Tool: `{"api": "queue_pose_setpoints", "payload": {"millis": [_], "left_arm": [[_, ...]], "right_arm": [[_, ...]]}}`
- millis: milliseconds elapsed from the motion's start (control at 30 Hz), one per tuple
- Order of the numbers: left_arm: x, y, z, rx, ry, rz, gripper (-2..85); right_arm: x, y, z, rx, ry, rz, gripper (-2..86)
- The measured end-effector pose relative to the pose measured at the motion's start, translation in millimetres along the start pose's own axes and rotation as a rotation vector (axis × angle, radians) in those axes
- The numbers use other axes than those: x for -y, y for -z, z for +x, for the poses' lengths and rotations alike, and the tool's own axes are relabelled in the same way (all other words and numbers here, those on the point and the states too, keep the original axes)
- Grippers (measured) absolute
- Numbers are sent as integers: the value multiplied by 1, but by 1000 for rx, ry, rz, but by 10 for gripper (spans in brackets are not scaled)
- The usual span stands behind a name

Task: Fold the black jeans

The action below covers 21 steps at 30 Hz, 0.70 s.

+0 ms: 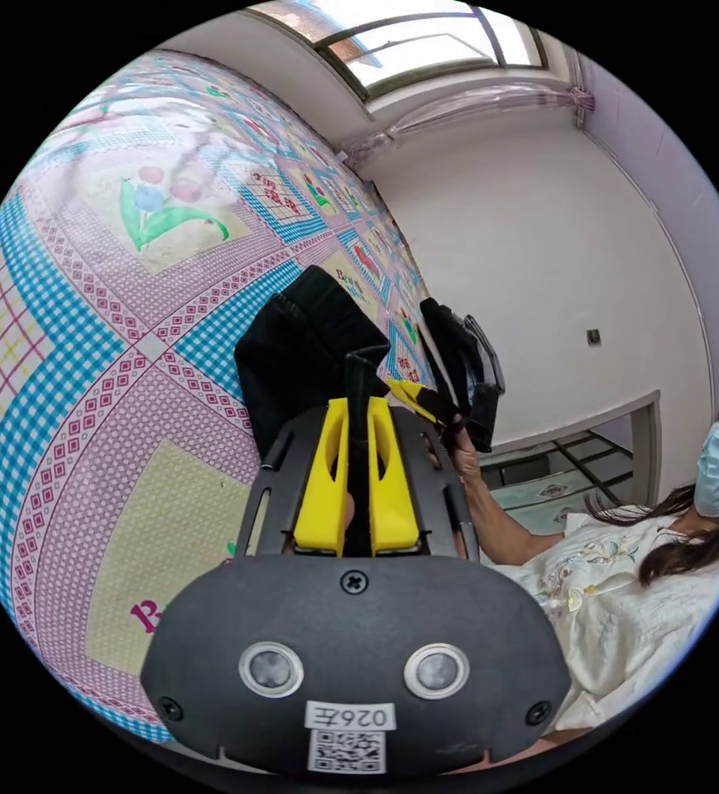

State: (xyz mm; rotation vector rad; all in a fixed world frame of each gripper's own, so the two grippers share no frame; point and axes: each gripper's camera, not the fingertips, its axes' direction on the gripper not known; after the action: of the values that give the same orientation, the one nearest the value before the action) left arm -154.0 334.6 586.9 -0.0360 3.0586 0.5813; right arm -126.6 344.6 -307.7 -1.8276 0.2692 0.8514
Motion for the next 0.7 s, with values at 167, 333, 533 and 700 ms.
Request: {"api": "queue_pose_setpoints", "payload": {"millis": [167, 333, 533, 700], "left_arm": [[-41, 19, -37, -67, 100, 90, 36], [-89, 28, -61, -89, 102, 129, 31], [-136, 28, -67, -139, -49, 126, 23], [-177, 32, -69, -206, -139, 125, 19]], "right_arm": [[14, -62, -21, -119, 113, -132, 109], [11, -78, -31, -129, 137, -117, 111], [17, -87, -17, -17, 109, -102, 104], [17, -121, -43, -25, 293, -300, 21]]}}
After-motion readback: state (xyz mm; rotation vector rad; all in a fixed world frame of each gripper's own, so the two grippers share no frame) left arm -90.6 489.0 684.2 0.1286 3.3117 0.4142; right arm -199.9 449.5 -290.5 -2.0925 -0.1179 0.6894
